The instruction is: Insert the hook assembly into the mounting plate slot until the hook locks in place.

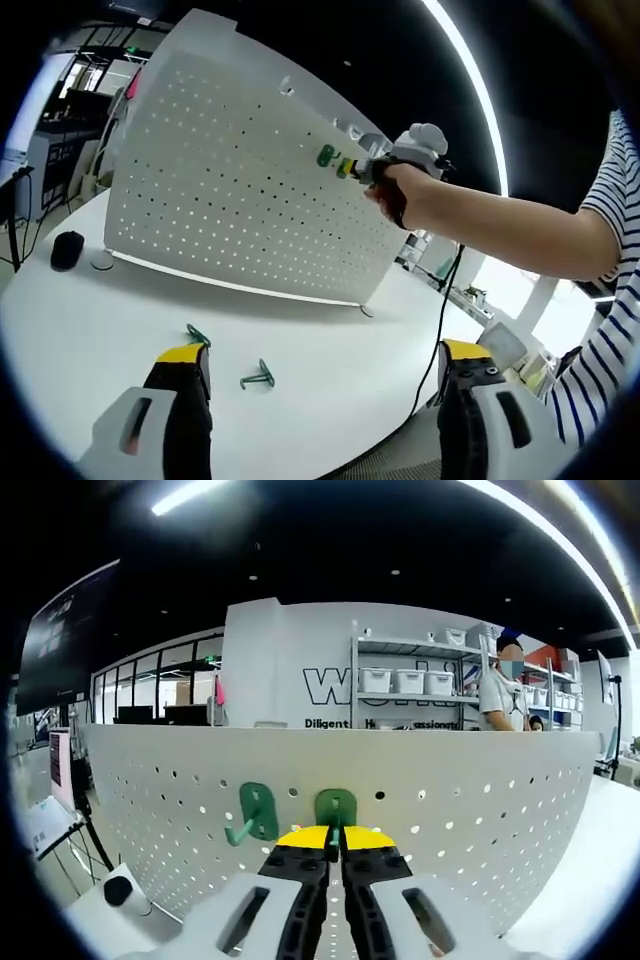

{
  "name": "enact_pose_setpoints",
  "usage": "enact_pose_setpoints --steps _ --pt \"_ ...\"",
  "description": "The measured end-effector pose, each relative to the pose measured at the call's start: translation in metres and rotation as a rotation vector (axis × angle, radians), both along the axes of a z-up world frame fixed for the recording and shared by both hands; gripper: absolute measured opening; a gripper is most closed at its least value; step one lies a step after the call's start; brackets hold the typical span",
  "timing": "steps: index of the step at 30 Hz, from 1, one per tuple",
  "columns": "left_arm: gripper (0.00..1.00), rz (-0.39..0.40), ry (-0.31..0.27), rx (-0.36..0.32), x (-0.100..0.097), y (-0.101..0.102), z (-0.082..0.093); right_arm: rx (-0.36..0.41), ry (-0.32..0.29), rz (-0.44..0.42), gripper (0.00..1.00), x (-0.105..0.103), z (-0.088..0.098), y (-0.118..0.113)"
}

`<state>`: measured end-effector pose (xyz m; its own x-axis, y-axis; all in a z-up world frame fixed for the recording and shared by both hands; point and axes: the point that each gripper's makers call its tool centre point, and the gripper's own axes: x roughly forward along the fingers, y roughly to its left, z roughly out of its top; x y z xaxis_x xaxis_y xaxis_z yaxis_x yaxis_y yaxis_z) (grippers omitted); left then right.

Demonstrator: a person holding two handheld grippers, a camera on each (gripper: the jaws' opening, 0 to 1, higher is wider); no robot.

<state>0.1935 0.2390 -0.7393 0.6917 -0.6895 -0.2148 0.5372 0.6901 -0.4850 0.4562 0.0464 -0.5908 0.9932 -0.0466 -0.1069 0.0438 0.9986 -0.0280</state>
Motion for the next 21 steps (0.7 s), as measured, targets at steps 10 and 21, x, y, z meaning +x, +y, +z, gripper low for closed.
enact_pose_setpoints --steps 10,21 --pt "0.97 0.000 0.008 0.045 0.000 0.000 -0.006 0.073 -0.034 0.029 0.18 -0.014 0.016 -0.008" --pt "0.96 -0.008 0.010 0.092 -0.001 -0.001 -0.011 0.063 -0.071 0.039 0.23 -0.045 0.039 -0.037"
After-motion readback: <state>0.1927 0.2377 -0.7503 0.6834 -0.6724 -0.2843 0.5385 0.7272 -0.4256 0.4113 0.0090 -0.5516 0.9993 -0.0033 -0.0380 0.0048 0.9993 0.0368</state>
